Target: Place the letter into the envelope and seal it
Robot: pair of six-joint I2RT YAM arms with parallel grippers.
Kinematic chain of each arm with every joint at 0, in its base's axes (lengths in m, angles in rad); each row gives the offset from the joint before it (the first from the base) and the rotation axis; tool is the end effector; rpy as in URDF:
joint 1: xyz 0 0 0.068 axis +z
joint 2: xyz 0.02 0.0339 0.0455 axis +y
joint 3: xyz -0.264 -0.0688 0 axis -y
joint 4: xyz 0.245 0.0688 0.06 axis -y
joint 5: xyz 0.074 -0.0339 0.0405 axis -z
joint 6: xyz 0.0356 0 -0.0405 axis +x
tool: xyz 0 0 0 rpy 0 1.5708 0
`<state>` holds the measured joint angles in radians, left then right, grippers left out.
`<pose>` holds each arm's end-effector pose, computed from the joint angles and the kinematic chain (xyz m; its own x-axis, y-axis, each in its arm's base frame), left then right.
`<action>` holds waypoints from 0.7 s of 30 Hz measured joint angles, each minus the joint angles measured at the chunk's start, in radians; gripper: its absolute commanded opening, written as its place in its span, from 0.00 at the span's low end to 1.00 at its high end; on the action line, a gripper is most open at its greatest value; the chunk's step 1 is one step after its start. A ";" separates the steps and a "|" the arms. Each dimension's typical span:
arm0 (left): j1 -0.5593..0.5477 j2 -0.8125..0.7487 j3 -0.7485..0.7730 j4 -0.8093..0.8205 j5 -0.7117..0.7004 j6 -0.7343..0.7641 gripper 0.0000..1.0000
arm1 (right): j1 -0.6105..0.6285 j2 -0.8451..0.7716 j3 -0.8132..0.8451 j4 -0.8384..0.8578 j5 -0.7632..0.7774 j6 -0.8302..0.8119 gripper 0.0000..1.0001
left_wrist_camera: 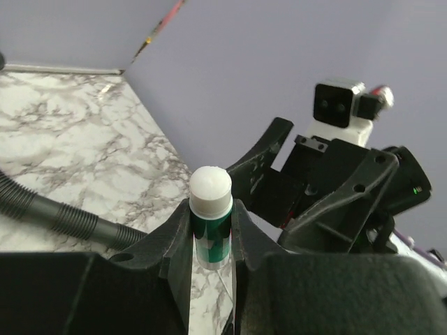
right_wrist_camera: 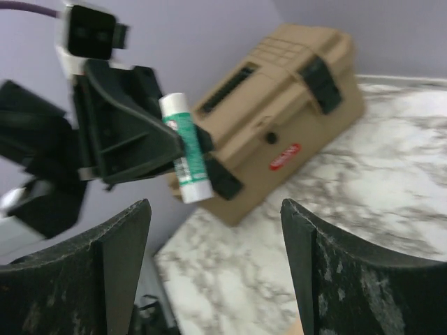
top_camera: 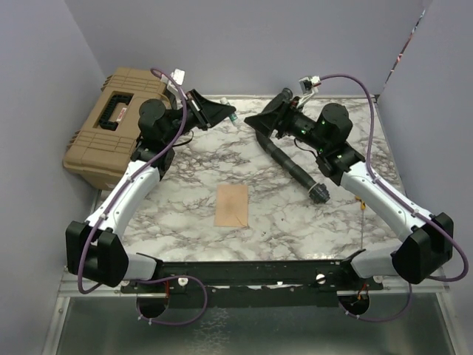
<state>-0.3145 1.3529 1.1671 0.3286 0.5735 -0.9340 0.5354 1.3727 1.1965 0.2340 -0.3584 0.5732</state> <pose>0.2961 -0.1166 0.3998 -0.5391 -0.5348 -0.6507 0.5670 0.3408 -0.7499 0.2748 0.1775 0.3947 -0.3807 0.3647 -0.8498 -0.6814 0.5106 0.5244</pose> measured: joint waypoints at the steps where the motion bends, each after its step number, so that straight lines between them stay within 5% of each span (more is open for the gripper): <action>1: 0.006 -0.008 -0.009 0.035 0.042 -0.003 0.00 | -0.004 -0.011 -0.012 0.038 -0.042 0.056 0.78; 8: 0.008 -0.040 -0.035 0.162 0.188 -0.024 0.00 | -0.003 0.043 -0.070 0.334 -0.293 0.357 0.64; 11: 0.008 -0.052 -0.039 0.205 0.211 -0.038 0.00 | -0.003 0.076 -0.082 0.413 -0.356 0.426 0.49; 21: 0.008 -0.069 -0.064 0.270 0.234 -0.077 0.00 | -0.003 0.152 -0.089 0.671 -0.469 0.593 0.30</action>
<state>-0.3061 1.2842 1.1034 0.5987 0.8078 -1.0107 0.5327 1.5246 1.1080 0.9051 -0.8276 1.1660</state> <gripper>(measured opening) 0.223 0.372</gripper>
